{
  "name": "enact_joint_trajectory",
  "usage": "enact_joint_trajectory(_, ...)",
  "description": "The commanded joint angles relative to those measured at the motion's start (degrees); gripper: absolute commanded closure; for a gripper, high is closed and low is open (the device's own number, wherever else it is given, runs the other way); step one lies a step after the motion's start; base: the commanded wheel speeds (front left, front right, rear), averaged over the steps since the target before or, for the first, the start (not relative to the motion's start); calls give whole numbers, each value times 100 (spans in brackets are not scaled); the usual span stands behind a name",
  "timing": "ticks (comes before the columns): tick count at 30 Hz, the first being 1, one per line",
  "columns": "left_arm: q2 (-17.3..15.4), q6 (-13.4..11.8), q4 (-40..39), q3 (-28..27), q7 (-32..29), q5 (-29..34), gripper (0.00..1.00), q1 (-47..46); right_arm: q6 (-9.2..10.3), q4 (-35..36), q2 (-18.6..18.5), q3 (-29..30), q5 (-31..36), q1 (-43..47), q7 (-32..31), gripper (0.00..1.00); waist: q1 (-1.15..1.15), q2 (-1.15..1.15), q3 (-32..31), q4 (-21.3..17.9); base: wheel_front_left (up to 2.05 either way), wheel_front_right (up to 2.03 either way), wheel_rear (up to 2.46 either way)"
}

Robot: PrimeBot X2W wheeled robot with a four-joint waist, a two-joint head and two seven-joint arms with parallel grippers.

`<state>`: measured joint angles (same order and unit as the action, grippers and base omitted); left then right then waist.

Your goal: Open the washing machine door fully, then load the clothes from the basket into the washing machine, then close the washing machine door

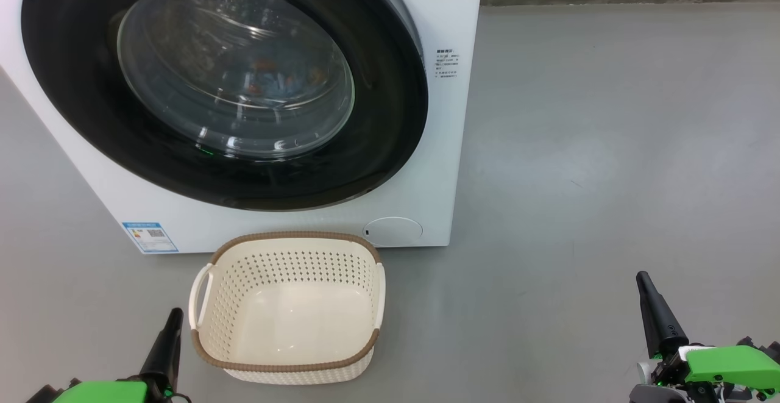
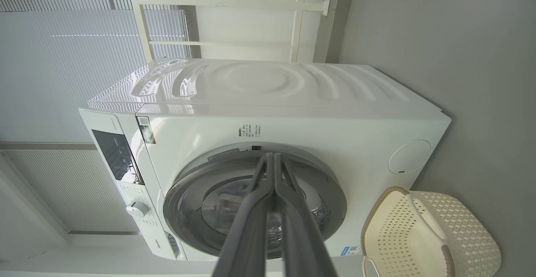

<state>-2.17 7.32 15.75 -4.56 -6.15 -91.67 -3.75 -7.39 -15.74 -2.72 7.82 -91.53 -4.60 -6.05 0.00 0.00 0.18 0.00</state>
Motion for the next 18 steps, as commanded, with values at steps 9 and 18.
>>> enact_joint_trajectory(9,-71,17,-170,-201,-39,-45,100,-245,-10,171,-17,-125,-59,-159,-47,100,0,0,0,0,0,0,0)
enact_joint_trajectory(18,-71,17,-170,-201,-39,-45,100,-245,-10,171,-17,-125,-59,-159,-48,100,0,0,0,0,0,0,0)
